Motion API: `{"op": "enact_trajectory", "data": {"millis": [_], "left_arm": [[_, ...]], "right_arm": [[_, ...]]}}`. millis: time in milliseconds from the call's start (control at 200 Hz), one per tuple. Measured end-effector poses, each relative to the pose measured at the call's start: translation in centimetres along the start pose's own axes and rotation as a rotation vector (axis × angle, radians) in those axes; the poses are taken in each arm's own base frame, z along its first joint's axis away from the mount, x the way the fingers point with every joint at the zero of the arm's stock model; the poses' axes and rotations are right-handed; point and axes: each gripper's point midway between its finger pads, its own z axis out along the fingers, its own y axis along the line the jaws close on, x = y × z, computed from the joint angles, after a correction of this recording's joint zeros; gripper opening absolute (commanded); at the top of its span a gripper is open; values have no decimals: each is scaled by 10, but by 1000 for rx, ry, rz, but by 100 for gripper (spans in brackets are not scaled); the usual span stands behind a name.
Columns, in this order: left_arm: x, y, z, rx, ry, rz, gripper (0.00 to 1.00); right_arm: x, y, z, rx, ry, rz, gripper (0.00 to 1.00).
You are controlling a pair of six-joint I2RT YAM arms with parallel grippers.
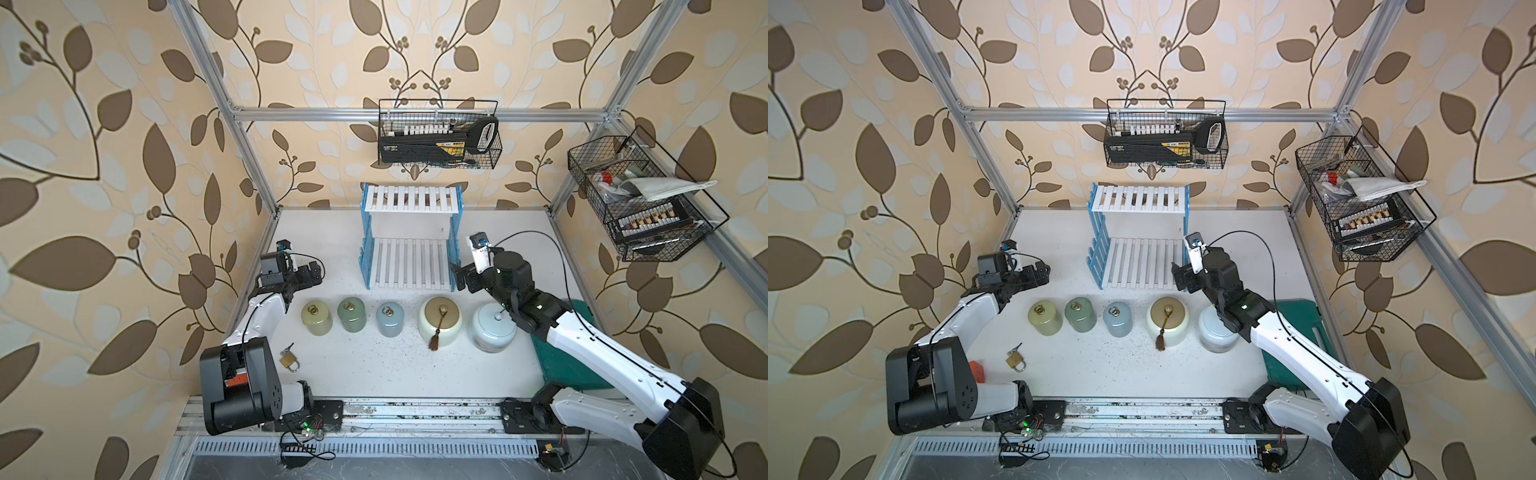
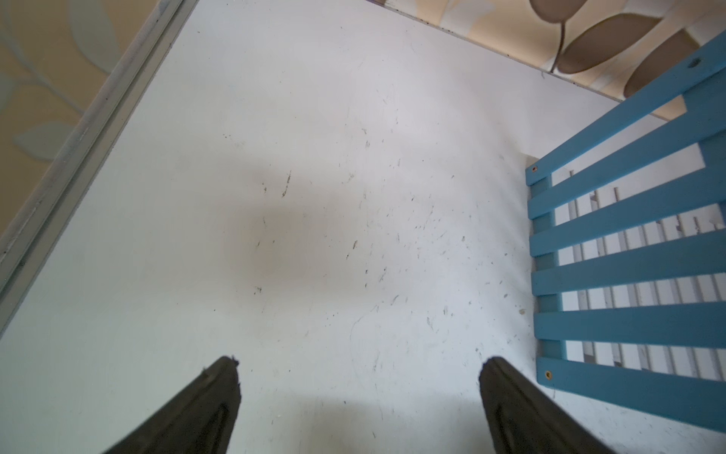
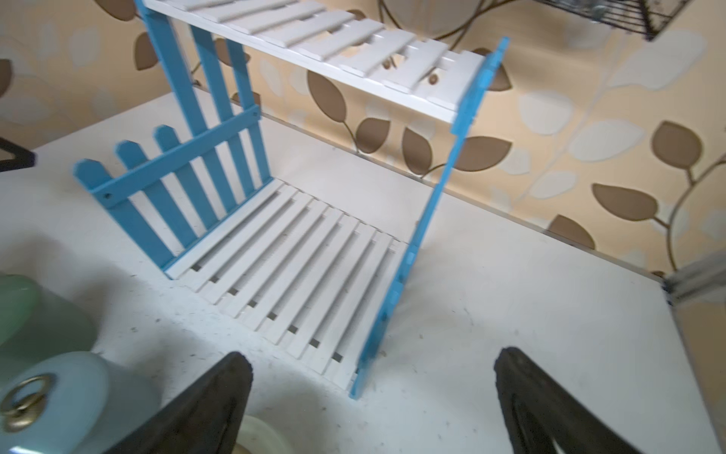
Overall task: Remove the tea canisters from the shelf
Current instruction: Reset both arms
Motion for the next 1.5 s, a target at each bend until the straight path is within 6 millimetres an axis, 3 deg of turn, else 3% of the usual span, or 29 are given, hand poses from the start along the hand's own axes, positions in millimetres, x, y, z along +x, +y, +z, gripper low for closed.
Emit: {"op": "enact_trajectory", "data": {"millis": [195,395,585,765,995,1155,1500], "left_arm": [[9,6,15,-7,-25,25,99],[19,12,24,-18,-51,42,99],[17,12,29,-10,-111,55,99],[28,17,42,-12,-99,52,99],[26,16,41,-10,-141,62,99],[39,10,42,-2,-134,78,99],[33,9,41,-4,-160,89,99]], "right_arm": [[19,-63,-11,156,15,25,99],[40,-100,-9,261,38,43,99],[70,-113,4,308,50,50,99],[103,-119,22,338,74,55,99],[132,-135,35,423,81,70,99],[121,-146,34,472,12,86,99],[112,-150,30,480,-36,99,99]]}}
